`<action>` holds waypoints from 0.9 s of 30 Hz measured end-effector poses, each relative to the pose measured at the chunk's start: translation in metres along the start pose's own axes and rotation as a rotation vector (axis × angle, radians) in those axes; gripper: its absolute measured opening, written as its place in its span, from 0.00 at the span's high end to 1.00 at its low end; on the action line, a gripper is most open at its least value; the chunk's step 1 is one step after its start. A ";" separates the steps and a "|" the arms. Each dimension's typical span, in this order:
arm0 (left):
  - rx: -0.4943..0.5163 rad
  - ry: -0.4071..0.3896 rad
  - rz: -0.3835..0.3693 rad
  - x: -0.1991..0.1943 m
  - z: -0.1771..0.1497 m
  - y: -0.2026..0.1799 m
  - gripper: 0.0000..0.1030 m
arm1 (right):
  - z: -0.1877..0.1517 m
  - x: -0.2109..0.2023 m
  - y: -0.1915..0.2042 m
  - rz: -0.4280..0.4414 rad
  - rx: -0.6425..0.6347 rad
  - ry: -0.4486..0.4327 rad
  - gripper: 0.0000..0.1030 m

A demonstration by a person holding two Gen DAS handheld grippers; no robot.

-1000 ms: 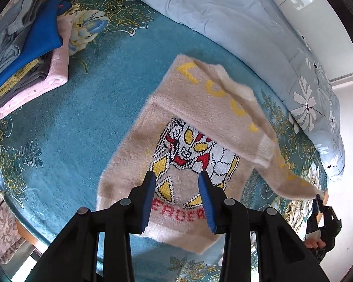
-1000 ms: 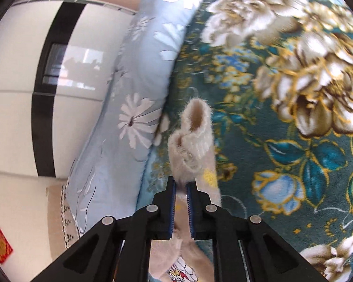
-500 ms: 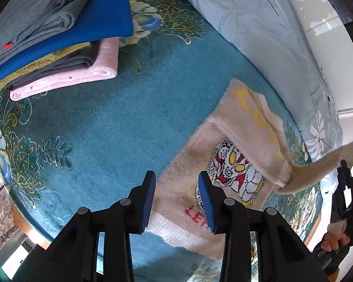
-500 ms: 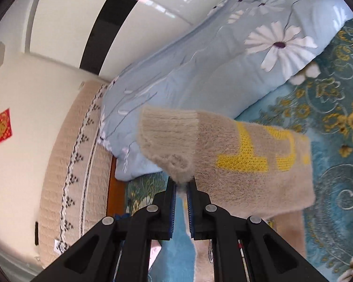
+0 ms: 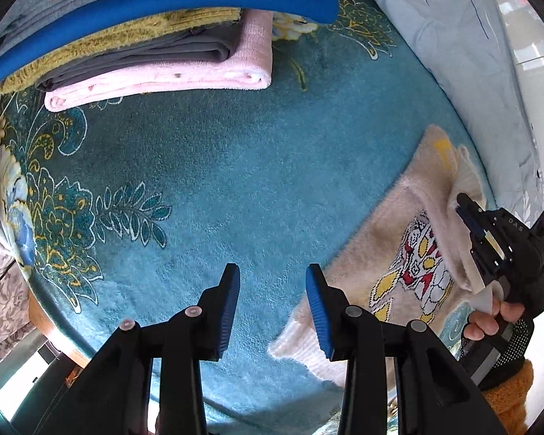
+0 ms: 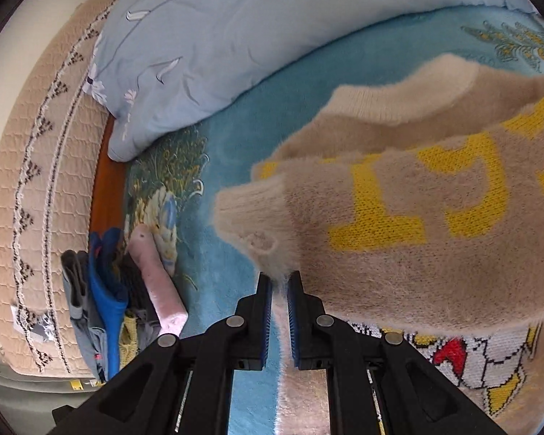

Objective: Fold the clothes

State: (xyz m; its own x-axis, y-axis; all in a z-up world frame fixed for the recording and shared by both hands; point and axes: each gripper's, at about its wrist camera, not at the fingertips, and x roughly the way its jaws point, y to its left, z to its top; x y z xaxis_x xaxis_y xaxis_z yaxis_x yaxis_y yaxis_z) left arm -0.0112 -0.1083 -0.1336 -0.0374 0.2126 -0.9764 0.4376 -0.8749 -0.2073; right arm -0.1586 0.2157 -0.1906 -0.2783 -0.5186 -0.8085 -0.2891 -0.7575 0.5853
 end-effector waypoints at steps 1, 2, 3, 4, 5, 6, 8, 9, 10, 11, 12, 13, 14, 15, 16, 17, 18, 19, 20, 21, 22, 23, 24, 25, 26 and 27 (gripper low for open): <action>0.002 0.006 0.000 0.002 0.000 0.000 0.63 | 0.000 0.009 0.001 -0.014 -0.003 0.021 0.87; 0.005 0.012 0.000 0.004 0.000 -0.001 0.63 | 0.000 0.016 0.002 -0.024 -0.008 0.044 0.87; 0.007 0.018 0.000 0.007 0.000 -0.001 0.63 | 0.000 0.021 0.005 -0.037 -0.016 0.061 0.86; 0.014 0.026 0.001 0.009 -0.001 -0.003 0.63 | 0.000 0.025 0.006 -0.038 -0.027 0.078 0.85; 0.021 0.033 0.001 0.011 -0.001 -0.005 0.63 | -0.001 0.028 0.007 -0.038 -0.038 0.095 0.80; 0.031 0.040 0.002 0.013 -0.002 -0.008 0.63 | -0.002 0.030 0.009 -0.024 -0.047 0.113 0.68; 0.052 0.054 0.004 0.018 -0.002 -0.014 0.63 | -0.005 0.029 0.013 0.002 -0.070 0.133 0.51; 0.064 0.059 0.005 0.020 -0.003 -0.017 0.63 | -0.006 0.028 0.014 0.015 -0.082 0.143 0.49; 0.076 0.065 0.006 0.021 -0.003 -0.021 0.63 | -0.008 0.025 0.015 0.014 -0.093 0.142 0.49; 0.089 0.070 0.006 0.023 -0.003 -0.025 0.63 | -0.009 0.019 0.014 0.018 -0.095 0.137 0.49; 0.104 0.075 0.008 0.025 -0.004 -0.029 0.63 | -0.010 0.010 0.012 0.033 -0.087 0.126 0.49; 0.121 0.077 0.009 0.026 -0.004 -0.034 0.63 | -0.012 -0.004 0.005 0.048 -0.067 0.101 0.49; 0.139 0.078 0.009 0.028 -0.005 -0.039 0.63 | -0.014 -0.019 -0.003 0.062 -0.047 0.076 0.49; 0.160 0.080 0.010 0.029 -0.006 -0.044 0.63 | -0.016 -0.033 -0.010 0.077 -0.027 0.050 0.49; 0.180 0.082 0.012 0.031 -0.007 -0.049 0.63 | -0.021 -0.050 -0.025 0.074 0.004 0.019 0.49; 0.204 0.088 0.013 0.034 -0.009 -0.055 0.63 | -0.027 -0.068 -0.040 0.071 0.036 -0.013 0.49; 0.228 0.093 0.015 0.038 -0.011 -0.060 0.63 | -0.032 -0.085 -0.055 0.068 0.067 -0.045 0.49; 0.255 0.102 0.022 0.043 -0.014 -0.065 0.63 | -0.040 -0.099 -0.076 0.047 0.114 -0.066 0.49; 0.283 0.110 0.028 0.048 -0.016 -0.069 0.63 | -0.049 -0.113 -0.097 0.025 0.162 -0.088 0.49; 0.307 0.121 0.038 0.055 -0.019 -0.073 0.63 | -0.061 -0.126 -0.121 -0.004 0.216 -0.102 0.49; 0.328 0.134 0.047 0.062 -0.023 -0.076 0.63 | -0.075 -0.137 -0.145 -0.042 0.268 -0.112 0.49; 0.348 0.146 0.055 0.069 -0.026 -0.078 0.63 | -0.091 -0.146 -0.168 -0.087 0.318 -0.109 0.49; 0.362 0.159 0.064 0.076 -0.030 -0.079 0.62 | -0.106 -0.154 -0.190 -0.131 0.367 -0.106 0.49; 0.375 0.174 0.074 0.084 -0.033 -0.079 0.62 | -0.122 -0.160 -0.208 -0.146 0.414 -0.094 0.49; 0.380 0.188 0.085 0.092 -0.036 -0.077 0.61 | -0.138 -0.165 -0.226 -0.160 0.461 -0.081 0.48; 0.385 0.203 0.096 0.101 -0.039 -0.075 0.61 | -0.153 -0.167 -0.240 -0.155 0.501 -0.066 0.48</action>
State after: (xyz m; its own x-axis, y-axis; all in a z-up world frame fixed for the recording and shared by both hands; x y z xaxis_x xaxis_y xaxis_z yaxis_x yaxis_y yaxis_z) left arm -0.0131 -0.0042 -0.2139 0.1810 0.1696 -0.9687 0.0622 -0.9850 -0.1609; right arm 0.0976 0.4232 -0.2048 -0.2502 -0.3769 -0.8918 -0.7291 -0.5327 0.4296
